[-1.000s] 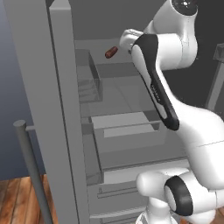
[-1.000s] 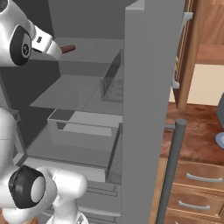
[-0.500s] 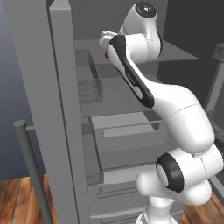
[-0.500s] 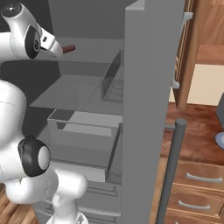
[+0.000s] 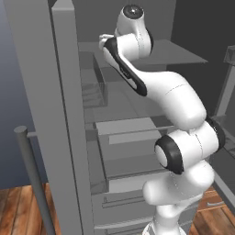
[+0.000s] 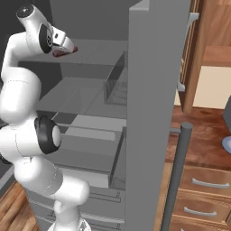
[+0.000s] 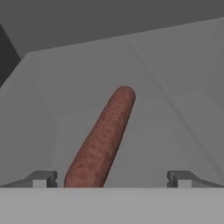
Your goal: Move the hot dog bun to the plate on the dining table and place the condiment next to that plate. Then navigate to the fridge and take the sausage and place it on the plate as well.
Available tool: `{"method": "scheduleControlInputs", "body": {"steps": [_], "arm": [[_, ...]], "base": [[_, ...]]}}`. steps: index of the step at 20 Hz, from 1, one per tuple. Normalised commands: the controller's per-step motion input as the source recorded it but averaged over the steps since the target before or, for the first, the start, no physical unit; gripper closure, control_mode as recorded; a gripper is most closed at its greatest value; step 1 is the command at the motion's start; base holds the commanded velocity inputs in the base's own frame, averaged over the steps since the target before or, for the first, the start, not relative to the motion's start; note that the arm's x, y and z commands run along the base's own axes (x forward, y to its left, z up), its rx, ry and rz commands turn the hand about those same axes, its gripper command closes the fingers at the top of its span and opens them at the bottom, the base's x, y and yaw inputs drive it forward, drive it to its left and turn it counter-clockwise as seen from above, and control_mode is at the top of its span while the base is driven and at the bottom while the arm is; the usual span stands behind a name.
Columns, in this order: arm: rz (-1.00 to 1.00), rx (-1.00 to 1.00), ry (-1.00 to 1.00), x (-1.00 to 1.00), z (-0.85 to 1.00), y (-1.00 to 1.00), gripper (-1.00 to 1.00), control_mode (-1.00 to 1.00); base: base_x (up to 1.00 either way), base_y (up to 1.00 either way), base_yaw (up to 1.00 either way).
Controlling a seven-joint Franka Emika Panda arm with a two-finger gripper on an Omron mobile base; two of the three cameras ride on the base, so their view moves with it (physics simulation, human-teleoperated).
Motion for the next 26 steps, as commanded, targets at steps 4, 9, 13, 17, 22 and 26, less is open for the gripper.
{"method": "scheduleControlInputs", "body": {"steps": [4,9,13,17,22,26], "arm": [[0.00,-0.10,0.08,0.67,-0.13,0.00,-1.00,-1.00],[0.00,-0.02,0.02,0.46,-0.22,0.00,-1.00,-1.00],[-0.04,0.00,0.00,-0.24,-0.41,-0.03,-1.00,-1.00],[-0.08,0.00,0.00,-0.60,-0.62,-0.11,1.00,-1.00],[-0.03,0.01,-0.02,-0.16,-0.51,-0.13,1.00,-1.00],[0.00,0.08,-0.03,0.00,-0.41,-0.06,1.00,-1.00]], "base": [[0.00,0.00,0.00],[0.00,0.00,0.00],[0.00,0.00,0.00],[0.00,0.00,0.00],[0.00,0.00,0.00],[0.00,0.00,0.00]]}}
